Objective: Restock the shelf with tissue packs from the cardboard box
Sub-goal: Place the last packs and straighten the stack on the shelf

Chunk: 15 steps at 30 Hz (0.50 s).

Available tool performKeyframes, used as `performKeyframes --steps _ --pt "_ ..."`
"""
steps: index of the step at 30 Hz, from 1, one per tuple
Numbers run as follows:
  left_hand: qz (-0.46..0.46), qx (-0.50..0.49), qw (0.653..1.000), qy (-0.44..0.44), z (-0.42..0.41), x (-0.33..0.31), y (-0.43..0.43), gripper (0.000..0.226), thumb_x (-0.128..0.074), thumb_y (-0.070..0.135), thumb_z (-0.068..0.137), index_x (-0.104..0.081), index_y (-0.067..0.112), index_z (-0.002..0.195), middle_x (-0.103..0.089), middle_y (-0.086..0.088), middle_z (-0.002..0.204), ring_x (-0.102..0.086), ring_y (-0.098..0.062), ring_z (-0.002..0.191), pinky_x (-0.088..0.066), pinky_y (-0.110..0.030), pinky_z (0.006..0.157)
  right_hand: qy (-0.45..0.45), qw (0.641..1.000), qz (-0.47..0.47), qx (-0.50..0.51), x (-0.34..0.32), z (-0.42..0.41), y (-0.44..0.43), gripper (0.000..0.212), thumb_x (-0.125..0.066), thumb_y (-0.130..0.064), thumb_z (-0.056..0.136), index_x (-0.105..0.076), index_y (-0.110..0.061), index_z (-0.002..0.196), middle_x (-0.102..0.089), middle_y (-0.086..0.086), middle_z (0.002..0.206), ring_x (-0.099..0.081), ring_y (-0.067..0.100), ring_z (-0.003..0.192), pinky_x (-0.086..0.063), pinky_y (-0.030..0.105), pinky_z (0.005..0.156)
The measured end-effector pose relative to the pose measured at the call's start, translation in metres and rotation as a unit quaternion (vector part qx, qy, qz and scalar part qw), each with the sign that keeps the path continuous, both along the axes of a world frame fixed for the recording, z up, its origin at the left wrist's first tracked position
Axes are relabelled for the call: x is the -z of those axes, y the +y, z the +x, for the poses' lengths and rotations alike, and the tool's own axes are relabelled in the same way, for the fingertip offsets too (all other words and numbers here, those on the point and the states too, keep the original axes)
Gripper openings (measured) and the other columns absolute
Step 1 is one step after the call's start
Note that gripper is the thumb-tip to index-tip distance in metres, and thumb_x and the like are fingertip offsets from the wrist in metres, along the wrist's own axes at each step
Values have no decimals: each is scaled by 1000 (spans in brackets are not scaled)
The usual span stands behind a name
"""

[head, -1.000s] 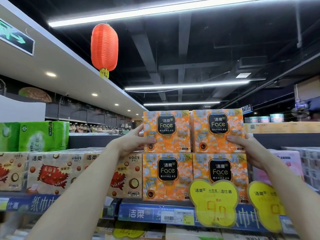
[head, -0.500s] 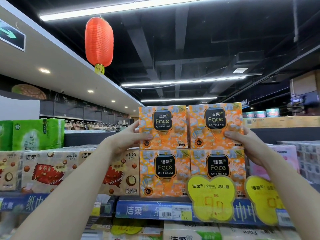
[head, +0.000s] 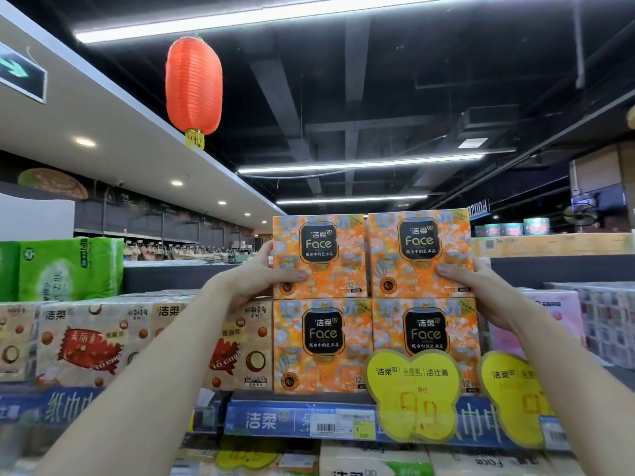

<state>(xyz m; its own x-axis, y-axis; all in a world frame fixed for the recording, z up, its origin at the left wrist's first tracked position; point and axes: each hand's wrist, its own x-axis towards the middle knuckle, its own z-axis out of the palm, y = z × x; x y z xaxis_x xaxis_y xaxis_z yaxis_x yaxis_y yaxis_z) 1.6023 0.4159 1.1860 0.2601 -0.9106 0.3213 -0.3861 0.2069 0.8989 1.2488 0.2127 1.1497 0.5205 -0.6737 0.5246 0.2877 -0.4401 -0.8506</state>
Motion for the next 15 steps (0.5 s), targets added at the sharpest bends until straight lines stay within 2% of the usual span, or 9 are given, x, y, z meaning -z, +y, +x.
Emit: performKeyframes --steps 5,8,11,13,15 --pt "7 8 1000 -1 3 0 -3 110 -93 14 76 -24 42 156 -74 -10 128 -75 -34 112 -56 -59 101 11 1000 2 1 0 -1 2 58 -82 -27 80 -55 -24 131 -78 9 112 -77 30 96 -63 37 69" --pt "8 9 1000 -7 3 0 -1 107 -94 18 77 -26 41 156 -76 -7 126 -75 -31 113 -56 -56 102 12 1000 -4 5 -2 -1 4 57 -80 -27 79 -55 -23 130 -78 8 112 -77 30 95 -63 36 69" --pt "-10 7 1000 -16 4 0 -1 103 -92 25 78 -27 37 158 -75 -5 127 -75 -28 114 -54 -53 105 21 1000 -13 20 -2 -3 6 63 -84 -34 75 -55 -23 130 -76 10 116 -77 30 98 -61 40 76" --pt "-37 -7 999 -28 5 -2 2 105 -91 32 78 -24 39 160 -72 -7 134 -73 -27 117 -53 -51 105 33 998 -29 40 -1 -5 8 73 -91 -44 67 -56 -27 129 -76 9 117 -77 28 97 -61 40 78" --pt "-80 -50 994 -57 3 -10 7 115 -92 49 74 -18 41 162 -55 -12 153 -62 -27 133 -45 -50 113 39 996 -48 61 -4 -8 11 76 -91 -46 67 -53 -33 131 -74 8 122 -77 24 99 -59 39 79"
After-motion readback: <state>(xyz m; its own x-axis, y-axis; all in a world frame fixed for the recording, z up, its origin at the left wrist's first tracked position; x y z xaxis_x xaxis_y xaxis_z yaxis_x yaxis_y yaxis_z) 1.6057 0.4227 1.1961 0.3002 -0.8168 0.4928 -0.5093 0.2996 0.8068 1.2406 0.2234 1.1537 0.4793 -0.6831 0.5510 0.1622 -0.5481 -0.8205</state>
